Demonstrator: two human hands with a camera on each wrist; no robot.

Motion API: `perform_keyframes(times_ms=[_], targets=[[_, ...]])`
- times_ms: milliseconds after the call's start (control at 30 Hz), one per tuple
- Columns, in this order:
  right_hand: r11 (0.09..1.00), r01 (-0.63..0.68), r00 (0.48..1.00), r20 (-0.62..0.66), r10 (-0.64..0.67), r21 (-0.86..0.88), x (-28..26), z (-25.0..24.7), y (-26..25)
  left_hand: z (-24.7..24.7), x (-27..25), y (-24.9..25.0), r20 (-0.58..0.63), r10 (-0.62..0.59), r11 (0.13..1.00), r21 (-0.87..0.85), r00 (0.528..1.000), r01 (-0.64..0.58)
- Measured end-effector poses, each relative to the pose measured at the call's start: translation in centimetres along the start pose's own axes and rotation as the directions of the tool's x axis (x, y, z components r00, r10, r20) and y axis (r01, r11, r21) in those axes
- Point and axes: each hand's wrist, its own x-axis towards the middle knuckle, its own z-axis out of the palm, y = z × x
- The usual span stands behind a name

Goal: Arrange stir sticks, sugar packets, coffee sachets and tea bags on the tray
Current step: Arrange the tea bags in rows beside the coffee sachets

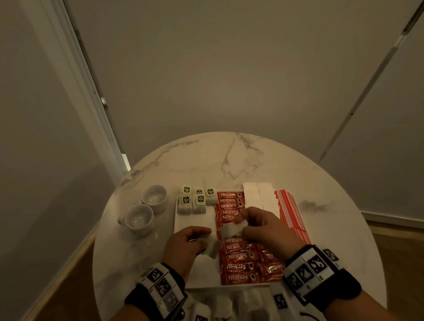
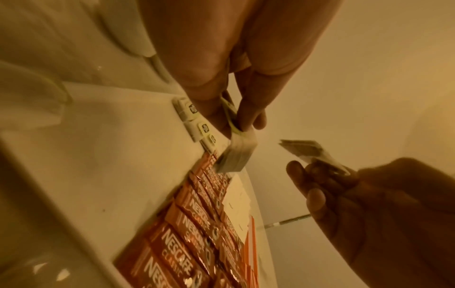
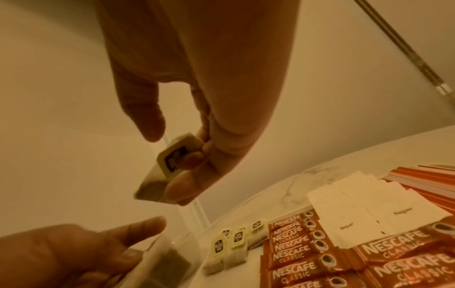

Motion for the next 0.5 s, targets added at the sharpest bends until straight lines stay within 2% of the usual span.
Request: perform_keyframes(times_ms=[67,200,300,433,500], targets=[[0.998,-0.009,1.000,0.007,0.009,-0.068,1.4,-0.4,0.0,-0.3,0.6,0.2,-0.033,-0.001,1.000,-0.021,0.999,0.000],[0.970,0.039,0.995,-0.082,-0.060,-0.240,4.4,-0.5,-0.7,-1.0,1.9,0.4,-0.049,-0.010,0.999,-0.047,0.999,0.008],[0.952,0.039,0.996,-0.064,-0.061,-0.305,7.1,-0.2,-1.1,-1.4,3.0,0.7,-0.039,-0.029,0.998,-0.050,0.999,0.027],[0.912,-0.047,0.994,-0.110,0.002,-0.407,11.7,0.2,-0.1,-1.6,4.2,1.2,0.004,-0.060,0.998,-0.026,0.998,0.060],[0.888,-0.083,0.993,-0.108,0.038,-0.452,13.8,0.6,0.4,-1.6,4.7,1.2,0.025,-0.065,0.997,0.040,0.998,0.064]])
